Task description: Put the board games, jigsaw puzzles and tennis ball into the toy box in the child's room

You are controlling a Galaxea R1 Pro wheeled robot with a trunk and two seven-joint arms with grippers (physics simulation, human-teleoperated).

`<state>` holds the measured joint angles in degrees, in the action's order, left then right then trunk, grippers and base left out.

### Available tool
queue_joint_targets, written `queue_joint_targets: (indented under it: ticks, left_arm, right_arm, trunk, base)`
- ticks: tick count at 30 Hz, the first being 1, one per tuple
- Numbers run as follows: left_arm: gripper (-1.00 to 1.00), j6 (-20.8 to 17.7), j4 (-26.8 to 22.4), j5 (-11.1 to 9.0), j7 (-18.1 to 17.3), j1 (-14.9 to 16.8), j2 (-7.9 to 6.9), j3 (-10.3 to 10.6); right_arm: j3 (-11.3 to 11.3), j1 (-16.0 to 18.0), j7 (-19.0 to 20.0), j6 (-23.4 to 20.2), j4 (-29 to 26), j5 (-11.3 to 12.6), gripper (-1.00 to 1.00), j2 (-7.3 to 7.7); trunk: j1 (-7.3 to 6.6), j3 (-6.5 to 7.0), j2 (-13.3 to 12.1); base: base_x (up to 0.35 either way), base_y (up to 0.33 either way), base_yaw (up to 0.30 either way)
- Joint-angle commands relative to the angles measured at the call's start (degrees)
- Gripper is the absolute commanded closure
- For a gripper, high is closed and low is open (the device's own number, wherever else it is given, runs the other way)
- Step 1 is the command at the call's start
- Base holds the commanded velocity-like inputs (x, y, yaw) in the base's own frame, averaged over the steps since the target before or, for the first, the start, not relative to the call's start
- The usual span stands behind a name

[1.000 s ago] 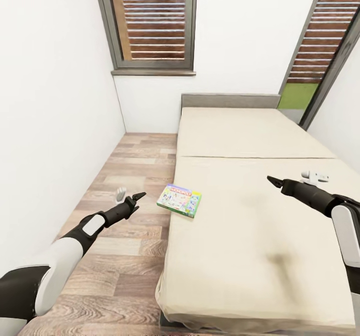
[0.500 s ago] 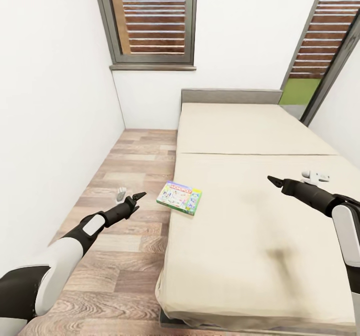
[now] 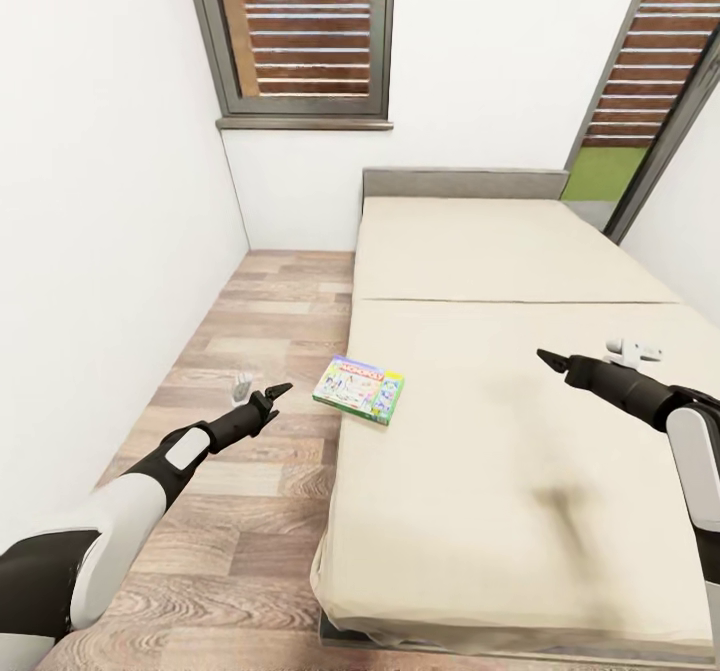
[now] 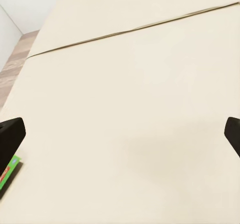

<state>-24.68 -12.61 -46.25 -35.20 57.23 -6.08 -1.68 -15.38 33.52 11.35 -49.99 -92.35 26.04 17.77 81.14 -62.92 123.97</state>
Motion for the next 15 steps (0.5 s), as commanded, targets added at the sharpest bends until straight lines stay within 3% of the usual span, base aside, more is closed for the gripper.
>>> queue_joint_targets:
  ticks: [1, 15]
  left_arm:
    - [-1.0, -0.5, -0.01, -0.23, -0.09, 0.16, -0.02, -0.18]
    - [-1.0, -0.6, -0.05, -0.24, -0.28, 1.76, 0.04, -0.13]
  right_arm:
    - [-0.09, 0.12, 0.51, -0.28, -0.02, -0.37, -1.0, 0.01]
    - [-0.16, 0.27, 0.57, -0.28, -0.02, -0.37, -1.0, 0.46]
  trunk:
    - [-0.01, -0.14, 0.02]
    - [-0.01, -1.37, 0.02]
  base:
    - [0.0, 0.0, 0.0]
    - [0.0, 0.0, 0.0]
